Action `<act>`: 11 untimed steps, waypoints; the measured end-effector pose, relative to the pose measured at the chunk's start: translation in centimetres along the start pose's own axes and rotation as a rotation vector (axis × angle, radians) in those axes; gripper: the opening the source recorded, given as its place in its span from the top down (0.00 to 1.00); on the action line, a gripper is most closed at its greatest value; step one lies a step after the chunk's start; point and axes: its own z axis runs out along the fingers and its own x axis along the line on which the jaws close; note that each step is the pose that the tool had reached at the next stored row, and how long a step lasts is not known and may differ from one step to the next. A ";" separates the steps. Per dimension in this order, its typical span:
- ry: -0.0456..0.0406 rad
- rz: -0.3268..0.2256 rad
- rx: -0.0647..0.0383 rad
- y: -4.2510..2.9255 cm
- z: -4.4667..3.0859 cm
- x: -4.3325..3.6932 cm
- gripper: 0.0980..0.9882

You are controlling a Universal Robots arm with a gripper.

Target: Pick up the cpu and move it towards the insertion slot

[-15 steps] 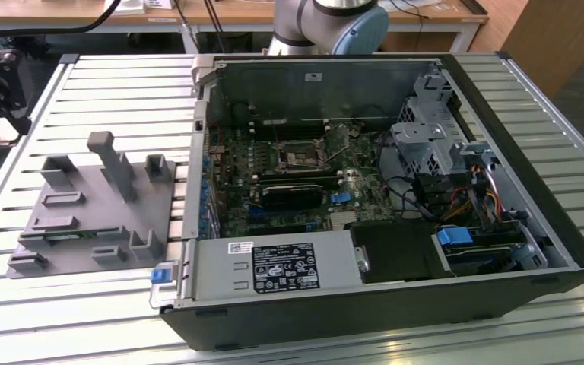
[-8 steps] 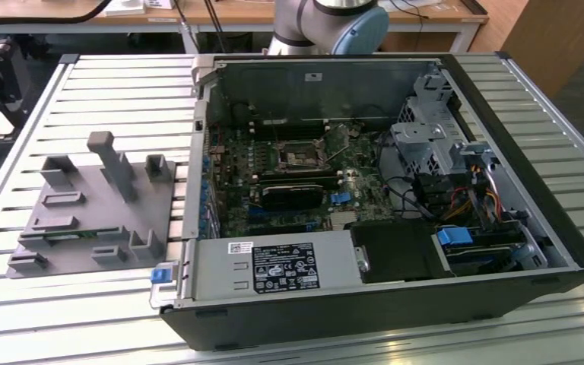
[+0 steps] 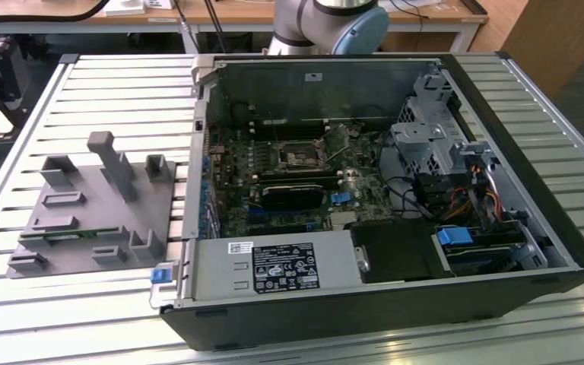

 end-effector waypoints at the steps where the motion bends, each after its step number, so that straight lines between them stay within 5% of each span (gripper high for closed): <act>1: 0.0000 0.000 0.000 0.00 -0.01 -0.03 0.52; 11: -0.0002 0.000 0.000 0.00 -0.30 -0.18 0.52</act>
